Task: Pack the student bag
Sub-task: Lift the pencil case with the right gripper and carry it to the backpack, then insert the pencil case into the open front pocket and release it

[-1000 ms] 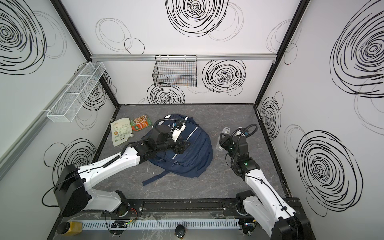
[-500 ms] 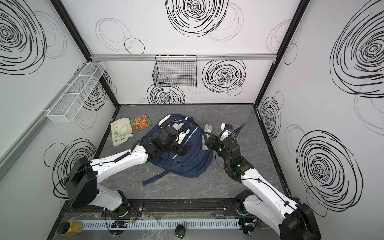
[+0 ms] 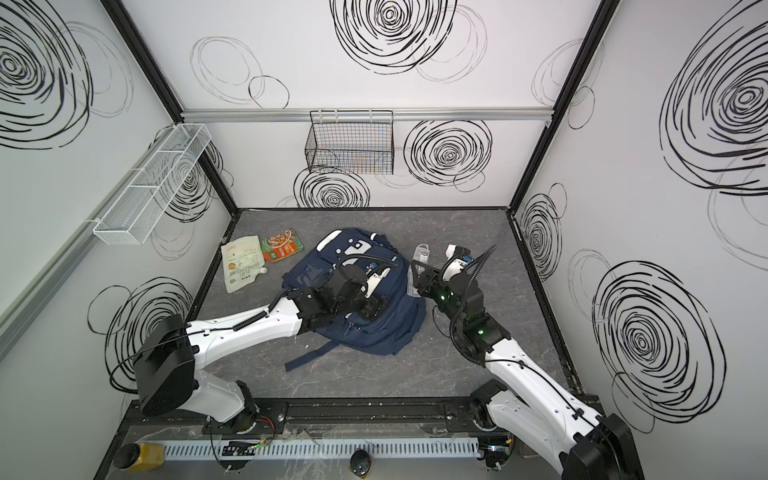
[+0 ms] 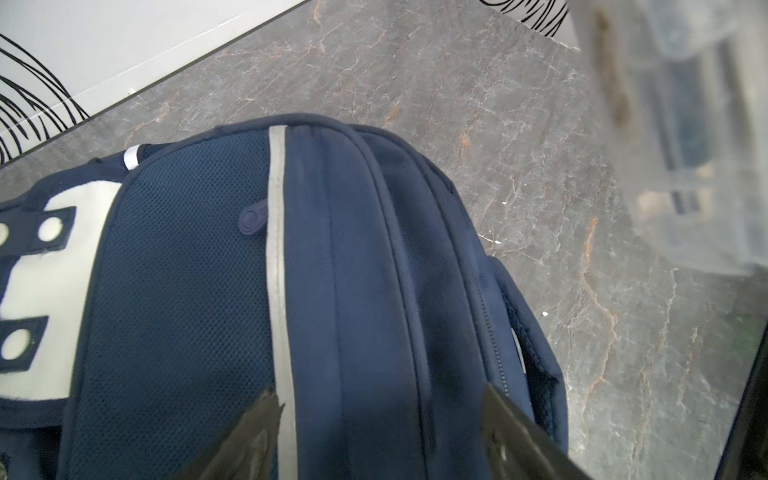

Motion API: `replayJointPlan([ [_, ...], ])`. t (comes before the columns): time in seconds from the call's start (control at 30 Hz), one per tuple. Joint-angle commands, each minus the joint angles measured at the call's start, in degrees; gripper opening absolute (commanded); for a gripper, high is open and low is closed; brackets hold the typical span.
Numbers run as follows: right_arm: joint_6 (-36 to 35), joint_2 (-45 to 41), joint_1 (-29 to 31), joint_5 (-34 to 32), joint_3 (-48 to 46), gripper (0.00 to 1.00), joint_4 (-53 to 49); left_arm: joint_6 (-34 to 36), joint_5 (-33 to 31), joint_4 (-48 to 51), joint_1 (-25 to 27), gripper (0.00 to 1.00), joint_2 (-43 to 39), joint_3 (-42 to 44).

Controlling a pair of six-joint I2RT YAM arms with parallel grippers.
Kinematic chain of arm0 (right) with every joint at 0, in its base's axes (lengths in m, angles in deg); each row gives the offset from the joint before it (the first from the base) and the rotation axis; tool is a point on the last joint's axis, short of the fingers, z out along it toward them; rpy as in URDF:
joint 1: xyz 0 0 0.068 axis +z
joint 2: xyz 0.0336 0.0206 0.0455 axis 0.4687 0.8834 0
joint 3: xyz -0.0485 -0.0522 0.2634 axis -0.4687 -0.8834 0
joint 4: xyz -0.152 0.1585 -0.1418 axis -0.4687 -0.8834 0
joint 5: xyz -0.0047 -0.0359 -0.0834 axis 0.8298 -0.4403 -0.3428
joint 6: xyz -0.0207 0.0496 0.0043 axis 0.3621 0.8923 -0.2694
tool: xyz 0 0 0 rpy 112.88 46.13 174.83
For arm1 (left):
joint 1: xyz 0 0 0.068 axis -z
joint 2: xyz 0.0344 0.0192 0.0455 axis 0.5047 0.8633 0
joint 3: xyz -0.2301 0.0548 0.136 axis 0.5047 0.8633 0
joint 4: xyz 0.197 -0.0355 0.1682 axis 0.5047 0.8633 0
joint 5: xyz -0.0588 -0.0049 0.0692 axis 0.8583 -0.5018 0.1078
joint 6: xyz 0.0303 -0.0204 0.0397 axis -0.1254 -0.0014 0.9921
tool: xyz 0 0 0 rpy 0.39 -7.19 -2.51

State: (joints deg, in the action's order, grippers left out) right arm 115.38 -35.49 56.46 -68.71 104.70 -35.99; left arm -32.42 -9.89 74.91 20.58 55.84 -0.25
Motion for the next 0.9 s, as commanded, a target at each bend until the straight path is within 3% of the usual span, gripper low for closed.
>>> replayJointPlan([
  [0.0, -0.7, -0.3, 0.4, -0.9, 1.8, 0.22, 1.0, 2.5, -5.6, 1.3, -0.4, 0.76, 2.3, -1.5],
  [0.2, -0.7, 0.4, 0.4, -1.5, 1.8, 0.20, 0.8, 2.4, -6.7, 0.4, -0.6, 0.52, 1.0, -1.3],
  [0.33, -0.7, 1.5, 0.5, -1.3, 2.0, 0.18, -0.3, 2.2, -5.8, -2.5, -0.8, 0.29, -2.0, 0.3],
  [0.47, 0.4, 3.3, 1.6, -1.5, 1.4, 0.18, 1.4, 2.1, -7.4, -4.1, -1.2, 0.21, -5.0, 1.2],
  [0.63, 5.9, 7.8, 3.4, -2.5, 2.7, 0.18, 2.4, 1.8, -7.1, -5.7, -1.5, 0.00, -9.1, 2.2],
  [0.87, 7.0, 10.6, 7.8, -5.9, 3.4, 0.19, 4.0, 1.1, -6.6, -9.2, -2.4, 0.00, -12.7, 4.7],
])
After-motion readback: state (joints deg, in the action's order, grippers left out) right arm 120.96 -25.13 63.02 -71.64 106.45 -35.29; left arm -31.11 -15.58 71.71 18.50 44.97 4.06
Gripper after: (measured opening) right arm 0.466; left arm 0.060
